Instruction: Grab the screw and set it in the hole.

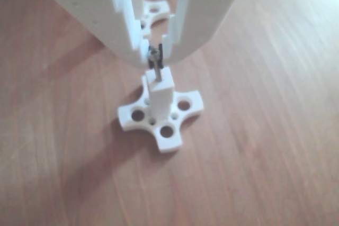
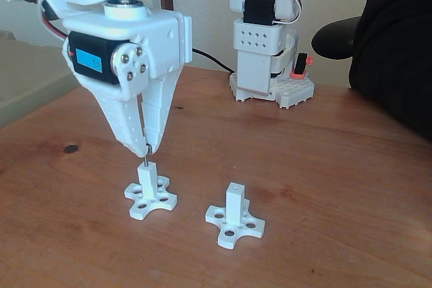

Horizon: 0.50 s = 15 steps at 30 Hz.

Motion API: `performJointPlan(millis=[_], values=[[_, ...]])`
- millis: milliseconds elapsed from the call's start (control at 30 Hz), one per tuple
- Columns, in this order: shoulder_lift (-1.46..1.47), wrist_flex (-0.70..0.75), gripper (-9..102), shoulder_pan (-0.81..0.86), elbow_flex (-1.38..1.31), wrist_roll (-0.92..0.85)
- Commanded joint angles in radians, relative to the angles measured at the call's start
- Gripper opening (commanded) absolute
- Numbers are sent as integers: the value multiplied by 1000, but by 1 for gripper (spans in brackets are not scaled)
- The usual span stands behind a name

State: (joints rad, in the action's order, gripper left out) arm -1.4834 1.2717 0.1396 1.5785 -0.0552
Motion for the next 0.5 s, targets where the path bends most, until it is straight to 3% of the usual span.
performJointPlan(millis=[0, 467], values=[[-34, -31, -4, -20, -78, -25], [-37, -23, -4, -23, -124, -44]])
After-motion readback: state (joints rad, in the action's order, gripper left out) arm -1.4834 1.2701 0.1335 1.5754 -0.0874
